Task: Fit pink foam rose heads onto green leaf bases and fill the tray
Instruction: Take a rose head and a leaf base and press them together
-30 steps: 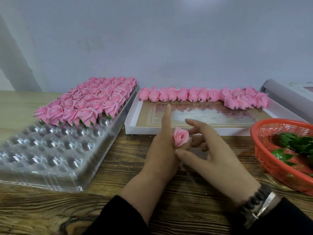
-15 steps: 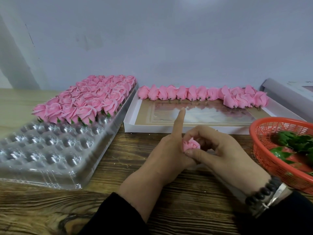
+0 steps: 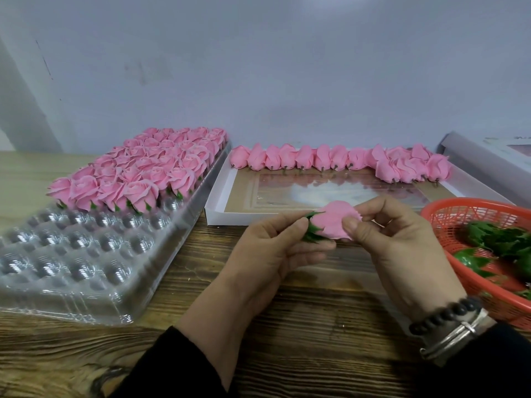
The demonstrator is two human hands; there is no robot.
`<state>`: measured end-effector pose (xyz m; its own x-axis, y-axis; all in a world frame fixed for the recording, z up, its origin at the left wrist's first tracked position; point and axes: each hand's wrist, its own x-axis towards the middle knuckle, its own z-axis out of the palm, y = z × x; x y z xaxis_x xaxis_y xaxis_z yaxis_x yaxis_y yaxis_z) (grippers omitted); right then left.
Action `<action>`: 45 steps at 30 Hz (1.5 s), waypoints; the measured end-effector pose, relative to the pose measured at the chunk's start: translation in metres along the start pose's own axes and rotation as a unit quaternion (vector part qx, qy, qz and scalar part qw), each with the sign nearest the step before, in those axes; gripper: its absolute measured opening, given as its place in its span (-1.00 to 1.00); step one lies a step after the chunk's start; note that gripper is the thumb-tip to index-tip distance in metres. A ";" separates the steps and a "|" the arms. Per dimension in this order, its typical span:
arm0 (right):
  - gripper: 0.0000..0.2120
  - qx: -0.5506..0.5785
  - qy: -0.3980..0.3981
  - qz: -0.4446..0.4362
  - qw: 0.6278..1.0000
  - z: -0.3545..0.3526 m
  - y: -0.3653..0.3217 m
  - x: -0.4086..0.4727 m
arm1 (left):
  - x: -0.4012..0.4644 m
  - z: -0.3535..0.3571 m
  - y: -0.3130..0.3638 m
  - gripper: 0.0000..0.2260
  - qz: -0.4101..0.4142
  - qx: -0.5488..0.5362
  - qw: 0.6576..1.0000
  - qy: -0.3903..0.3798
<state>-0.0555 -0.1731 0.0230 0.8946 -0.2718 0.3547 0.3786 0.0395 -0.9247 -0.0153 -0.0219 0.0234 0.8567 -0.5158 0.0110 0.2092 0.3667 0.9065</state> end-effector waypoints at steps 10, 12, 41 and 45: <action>-0.90 0.013 0.039 -0.001 0.999 0.001 -0.003 -0.003 | 0.003 0.000 0.001 -0.78 0.002 -0.086 0.994 0.069; -0.94 -0.008 0.030 -0.002 1.000 0.005 -0.005 -0.005 | 0.004 0.001 -0.001 -0.78 0.004 -0.076 0.994 0.072; -0.75 -0.094 0.070 -0.020 0.993 0.019 -0.002 -0.008 | 0.000 0.024 -0.017 -0.70 0.151 0.141 0.973 0.107; -0.73 -0.039 0.080 0.007 0.996 0.018 0.000 -0.009 | 0.000 0.025 -0.018 -0.72 0.143 0.078 0.980 0.115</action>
<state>-0.0590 -0.1530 0.0225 0.8481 -0.4214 0.3211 0.3413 -0.0290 -0.9395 -0.0307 -0.0475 0.0177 0.9570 -0.2139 0.1957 -0.1154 0.3380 0.9340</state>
